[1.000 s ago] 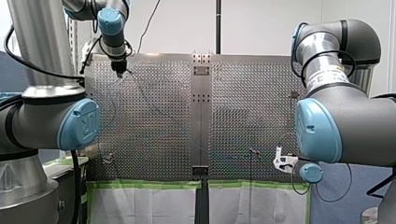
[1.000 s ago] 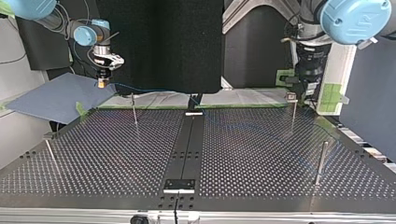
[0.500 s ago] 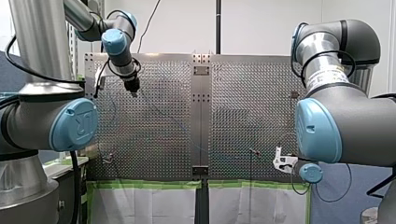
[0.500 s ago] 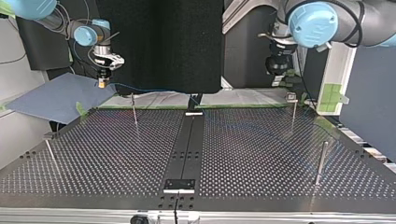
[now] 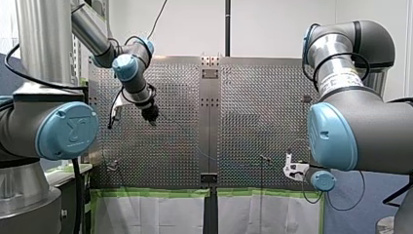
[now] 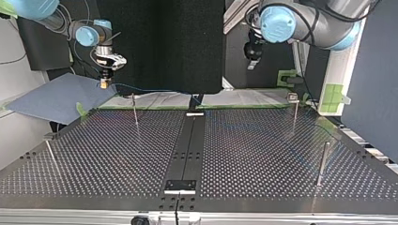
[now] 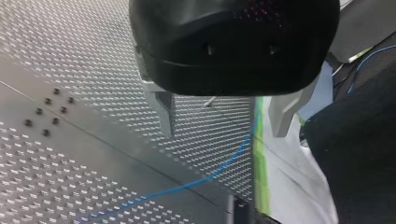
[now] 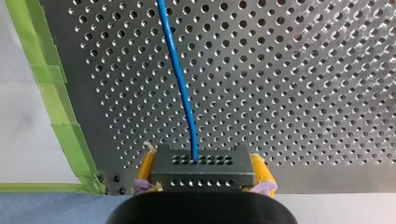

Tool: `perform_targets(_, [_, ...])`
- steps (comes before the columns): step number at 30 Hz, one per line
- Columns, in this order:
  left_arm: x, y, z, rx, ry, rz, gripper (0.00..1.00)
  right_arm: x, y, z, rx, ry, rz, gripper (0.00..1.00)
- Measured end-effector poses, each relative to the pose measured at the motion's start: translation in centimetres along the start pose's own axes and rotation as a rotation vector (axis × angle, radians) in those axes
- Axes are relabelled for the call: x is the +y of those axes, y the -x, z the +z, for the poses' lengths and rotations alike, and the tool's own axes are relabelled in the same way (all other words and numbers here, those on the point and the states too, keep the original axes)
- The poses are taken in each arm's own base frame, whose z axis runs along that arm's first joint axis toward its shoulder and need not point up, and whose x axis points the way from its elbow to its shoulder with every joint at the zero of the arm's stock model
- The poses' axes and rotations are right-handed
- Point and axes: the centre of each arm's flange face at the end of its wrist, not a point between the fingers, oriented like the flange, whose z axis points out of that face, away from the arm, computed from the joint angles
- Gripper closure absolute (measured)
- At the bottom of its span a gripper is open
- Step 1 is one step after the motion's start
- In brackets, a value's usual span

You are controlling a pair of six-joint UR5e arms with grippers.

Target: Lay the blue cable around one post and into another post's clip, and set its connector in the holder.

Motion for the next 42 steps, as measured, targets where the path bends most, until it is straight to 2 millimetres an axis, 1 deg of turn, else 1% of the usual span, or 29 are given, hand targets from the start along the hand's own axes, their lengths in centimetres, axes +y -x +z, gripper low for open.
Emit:
perform_targets(3, [-0.3,-1.9,0.6,0.021,0.009,0.01,0.0,0.1,0.1,-0.2,-0.012,0.007,-0.009,1.0])
perform_targets(6, [-1.0,-2.6,1.2,0.019,-0.001,0.034,0.0,0.4,0.3,-0.3,-0.028,0.019,-0.024,1.0])
perform_targets(19, [-6.4,-1.5,4.5,-0.088,-0.069,0.096,0.0,1.9,0.4,-0.6,-0.056,0.066,-0.065,1.0])
perform_targets(24, [-8.9,-1.3,5.7,-0.13,-0.11,0.111,0.0,2.5,0.5,-0.7,-0.068,0.079,-0.068,1.0])
perform_targets(31, [-12.7,-1.5,7.2,-0.179,-0.183,0.131,0.0,2.3,0.5,-0.7,-0.071,0.069,-0.069,1.0])
perform_targets(35, [-14.5,-3.0,7.9,-0.187,-0.214,0.159,0.0,2.1,0.6,-0.7,-0.072,0.057,-0.067,1.0])
perform_targets(42, [-16.4,-6.5,8.8,-0.198,-0.216,0.214,0.0,2.2,0.4,-0.6,-0.06,0.043,-0.048,1.0])
